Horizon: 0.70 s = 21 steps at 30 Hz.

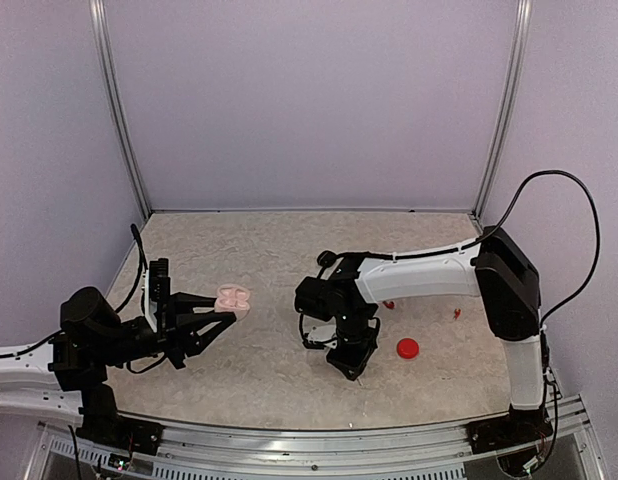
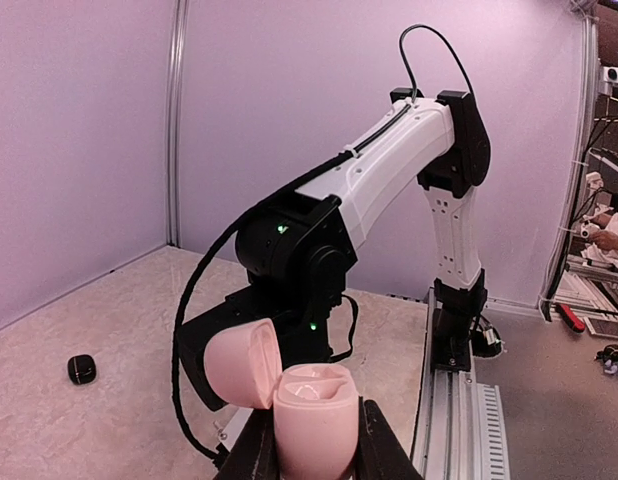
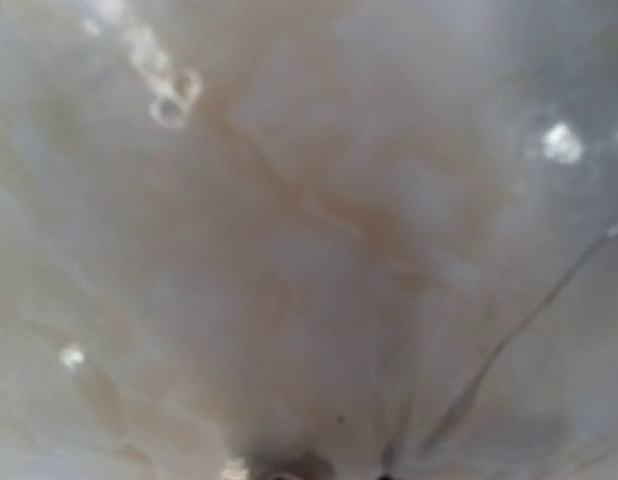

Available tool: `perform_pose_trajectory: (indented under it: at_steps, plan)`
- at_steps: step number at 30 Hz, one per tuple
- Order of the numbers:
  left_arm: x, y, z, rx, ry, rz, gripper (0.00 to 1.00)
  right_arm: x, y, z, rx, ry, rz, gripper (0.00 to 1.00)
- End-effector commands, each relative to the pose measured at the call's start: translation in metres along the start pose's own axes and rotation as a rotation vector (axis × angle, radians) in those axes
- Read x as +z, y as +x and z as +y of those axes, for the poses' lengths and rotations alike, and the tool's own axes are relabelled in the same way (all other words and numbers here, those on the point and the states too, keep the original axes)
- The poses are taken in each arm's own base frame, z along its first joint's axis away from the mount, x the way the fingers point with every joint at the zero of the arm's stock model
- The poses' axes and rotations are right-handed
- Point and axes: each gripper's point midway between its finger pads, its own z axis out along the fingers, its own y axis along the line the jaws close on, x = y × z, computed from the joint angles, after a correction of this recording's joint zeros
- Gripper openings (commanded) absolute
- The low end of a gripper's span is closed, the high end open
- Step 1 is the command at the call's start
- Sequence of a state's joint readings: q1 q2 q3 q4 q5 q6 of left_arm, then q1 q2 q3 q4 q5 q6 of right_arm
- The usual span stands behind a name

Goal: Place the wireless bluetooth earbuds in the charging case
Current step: Pick up the right earbud from the center of the board.

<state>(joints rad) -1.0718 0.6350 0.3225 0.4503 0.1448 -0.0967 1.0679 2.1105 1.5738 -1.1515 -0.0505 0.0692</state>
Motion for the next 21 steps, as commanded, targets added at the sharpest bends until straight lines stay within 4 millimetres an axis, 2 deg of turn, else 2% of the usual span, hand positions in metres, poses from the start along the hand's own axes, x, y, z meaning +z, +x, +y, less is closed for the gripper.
perform_pose_trajectory:
  at_steps: [1,13,17,21]
  plan:
    - [0.0,-0.014,0.002,0.016,-0.011,-0.033,0.1,0.005,0.005,0.007,-0.016,0.01,0.044,0.29]
    - [0.0,-0.012,0.003,0.014,-0.018,-0.028,0.1,0.017,0.009,0.015,-0.023,-0.014,0.061,0.2]
    - [0.001,-0.012,0.006,0.013,-0.03,-0.025,0.1,0.012,0.008,0.016,-0.023,-0.011,0.05,0.14]
    - [0.003,-0.009,0.008,0.007,-0.044,-0.02,0.1,0.001,0.0,0.015,-0.018,-0.002,-0.001,0.11]
